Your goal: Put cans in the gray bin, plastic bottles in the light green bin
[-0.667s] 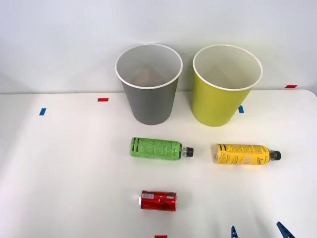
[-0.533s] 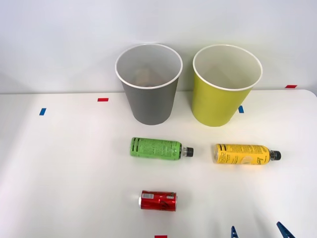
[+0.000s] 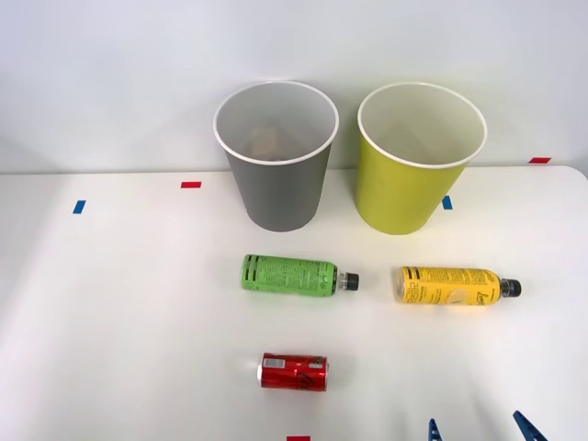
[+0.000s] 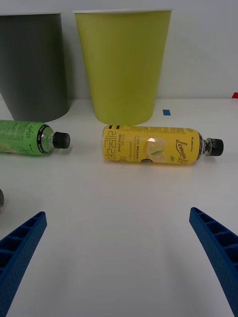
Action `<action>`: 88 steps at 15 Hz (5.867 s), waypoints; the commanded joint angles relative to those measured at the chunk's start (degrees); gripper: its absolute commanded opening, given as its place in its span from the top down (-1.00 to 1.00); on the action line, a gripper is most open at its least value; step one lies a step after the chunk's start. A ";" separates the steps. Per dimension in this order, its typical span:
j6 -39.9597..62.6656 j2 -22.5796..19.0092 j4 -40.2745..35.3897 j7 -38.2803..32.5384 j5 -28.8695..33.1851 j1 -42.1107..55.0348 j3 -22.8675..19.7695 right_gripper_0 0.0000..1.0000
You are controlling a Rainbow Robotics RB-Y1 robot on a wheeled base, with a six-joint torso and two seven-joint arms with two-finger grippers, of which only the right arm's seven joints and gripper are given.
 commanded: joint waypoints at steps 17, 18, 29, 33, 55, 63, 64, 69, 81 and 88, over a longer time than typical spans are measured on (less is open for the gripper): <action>0.00 0.00 0.00 0.00 0.00 0.00 0.00 -1.00; 0.00 0.00 0.00 0.00 0.00 0.00 0.00 -1.00; 0.00 0.00 0.00 0.00 0.00 0.00 0.00 -1.00; 1.32 0.44 2.99 0.00 -1.32 -1.93 -0.35 -1.00; 33.84 -30.50 -11.69 -7.12 -12.57 -24.35 -3.95 -1.00; 47.11 -42.01 -14.15 -19.16 -19.60 -36.91 -1.58 -1.00; 49.92 -43.68 -15.21 -18.90 -22.76 -38.50 -1.49 -1.00; 66.80 -54.23 -21.27 -16.79 -32.78 -49.66 1.67 -1.00; 91.93 -55.20 -21.36 30.76 -46.58 -65.57 5.45 -1.00; 99.05 -49.48 -12.48 47.64 -53.61 -70.31 5.45 -1.00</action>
